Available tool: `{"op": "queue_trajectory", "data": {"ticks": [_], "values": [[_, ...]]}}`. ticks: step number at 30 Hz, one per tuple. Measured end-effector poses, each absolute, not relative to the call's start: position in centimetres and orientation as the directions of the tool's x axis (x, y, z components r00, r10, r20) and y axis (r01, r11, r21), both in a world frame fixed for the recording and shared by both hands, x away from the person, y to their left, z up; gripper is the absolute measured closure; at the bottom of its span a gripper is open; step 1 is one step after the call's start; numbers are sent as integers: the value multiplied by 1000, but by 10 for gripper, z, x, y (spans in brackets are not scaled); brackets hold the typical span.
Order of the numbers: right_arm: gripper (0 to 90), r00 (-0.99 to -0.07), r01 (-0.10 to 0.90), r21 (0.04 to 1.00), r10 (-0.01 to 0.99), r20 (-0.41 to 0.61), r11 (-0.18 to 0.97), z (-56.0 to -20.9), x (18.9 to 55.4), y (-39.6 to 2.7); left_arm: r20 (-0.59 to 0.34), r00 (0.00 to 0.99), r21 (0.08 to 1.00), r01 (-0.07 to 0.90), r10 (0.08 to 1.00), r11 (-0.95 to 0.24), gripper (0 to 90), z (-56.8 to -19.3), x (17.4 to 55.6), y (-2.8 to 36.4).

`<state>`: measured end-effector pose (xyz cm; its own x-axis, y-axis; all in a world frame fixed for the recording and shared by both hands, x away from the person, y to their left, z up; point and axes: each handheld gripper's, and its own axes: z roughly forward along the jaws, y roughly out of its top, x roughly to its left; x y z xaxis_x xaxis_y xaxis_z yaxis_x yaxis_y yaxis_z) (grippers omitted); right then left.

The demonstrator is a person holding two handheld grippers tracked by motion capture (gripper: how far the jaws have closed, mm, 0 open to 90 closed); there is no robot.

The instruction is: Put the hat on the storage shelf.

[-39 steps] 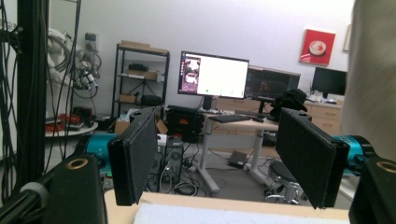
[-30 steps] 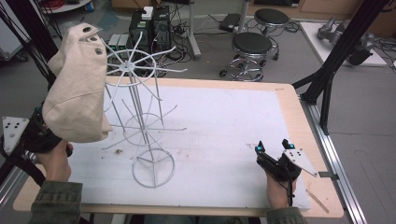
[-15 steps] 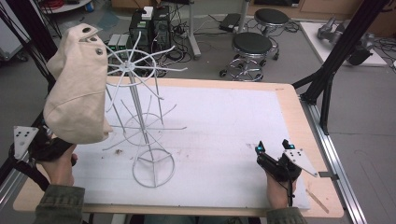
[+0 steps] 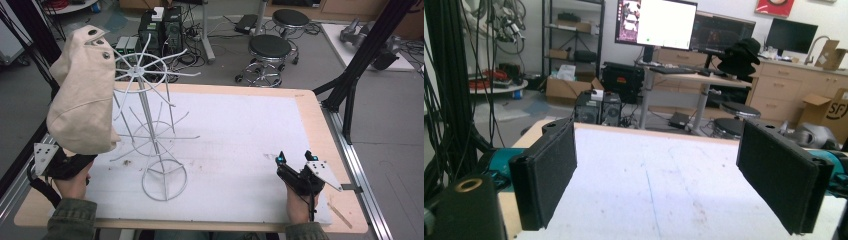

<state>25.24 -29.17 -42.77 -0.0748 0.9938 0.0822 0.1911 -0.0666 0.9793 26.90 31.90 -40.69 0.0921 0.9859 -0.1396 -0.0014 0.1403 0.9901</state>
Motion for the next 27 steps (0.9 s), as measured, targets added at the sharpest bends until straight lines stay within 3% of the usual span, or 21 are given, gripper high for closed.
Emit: {"op": "queue_trajectory", "data": {"ticks": [3, 12, 27], "values": [[119, -79, 191, 979, 994, 82, -66, -428, 252, -292, -107, 98, 994, 15, 989, 106, 168, -417, 269, 318], [119, -76, 196, 977, 993, 95, -79, -428, 251, -292, -138, 115, 989, 65, 984, 131, 158, -444, 256, 322], [119, -86, 209, 976, 993, 85, -66, -429, 251, -287, -124, 63, 992, 40, 990, 122, 158, -447, 245, 322]]}}
